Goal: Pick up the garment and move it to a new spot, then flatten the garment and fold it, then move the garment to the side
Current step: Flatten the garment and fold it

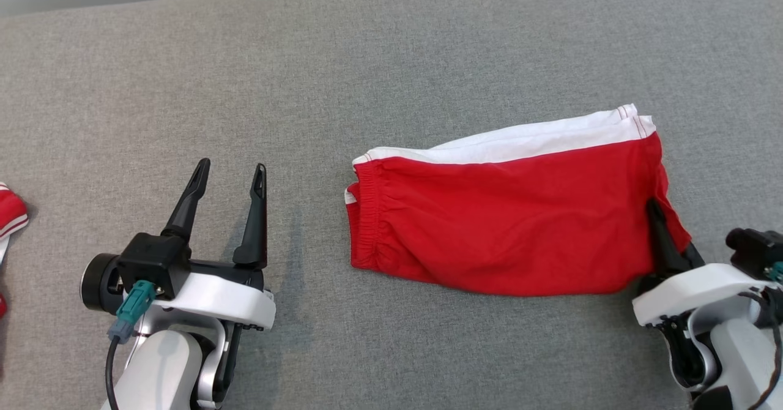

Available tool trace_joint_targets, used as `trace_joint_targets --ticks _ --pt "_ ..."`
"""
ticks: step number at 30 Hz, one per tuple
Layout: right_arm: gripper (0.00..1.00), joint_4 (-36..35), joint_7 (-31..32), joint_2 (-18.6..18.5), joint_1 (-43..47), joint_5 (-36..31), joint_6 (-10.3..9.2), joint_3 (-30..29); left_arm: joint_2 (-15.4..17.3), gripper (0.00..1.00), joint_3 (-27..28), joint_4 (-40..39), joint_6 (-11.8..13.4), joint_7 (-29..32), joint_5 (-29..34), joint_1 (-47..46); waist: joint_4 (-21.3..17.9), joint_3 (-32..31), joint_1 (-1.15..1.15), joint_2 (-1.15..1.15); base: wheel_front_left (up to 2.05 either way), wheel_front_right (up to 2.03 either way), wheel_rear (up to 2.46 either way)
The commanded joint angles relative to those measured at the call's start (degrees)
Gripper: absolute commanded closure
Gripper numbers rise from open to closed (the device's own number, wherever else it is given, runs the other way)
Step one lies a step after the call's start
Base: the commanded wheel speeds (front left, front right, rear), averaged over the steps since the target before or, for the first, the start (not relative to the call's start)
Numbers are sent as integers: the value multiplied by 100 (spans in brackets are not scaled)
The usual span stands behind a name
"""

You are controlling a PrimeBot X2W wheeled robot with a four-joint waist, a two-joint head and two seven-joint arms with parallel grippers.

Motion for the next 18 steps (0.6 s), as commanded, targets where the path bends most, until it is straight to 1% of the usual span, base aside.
trace_joint_targets --ticks 1,4,7,11,14,15,18 --pt "100 -107 -11 26 -92 -121 -3 2 46 0 7 -23 5 12 5 40 3 -29 0 0 0 0 0" --pt "100 -441 -11 159 -233 -288 -3 97 45 0 -28 -29 -4 30 -18 77 39 -92 0 0 0 0 0" --pt "100 -769 74 268 -369 -446 -3 347 32 0 -62 -15 -7 44 -37 107 90 -154 0 0 0 0 0" --pt "100 -1217 293 494 -619 -583 -3 826 4 0 -95 15 13 51 -58 100 196 -226 0 0 0 0 0" --pt "100 -1479 464 645 -746 -559 -3 1230 -39 0 -119 34 18 32 -84 89 307 -238 0 0 0 0 0" --pt "100 -1479 464 645 -746 -559 -3 1230 -39 0 -119 34 18 32 -84 89 307 -238 0 0 0 0 0" --pt "100 -1602 628 747 -834 -515 -3 1673 -70 0 -123 65 34 5 -103 101 406 -190 0 0 0 0 0"
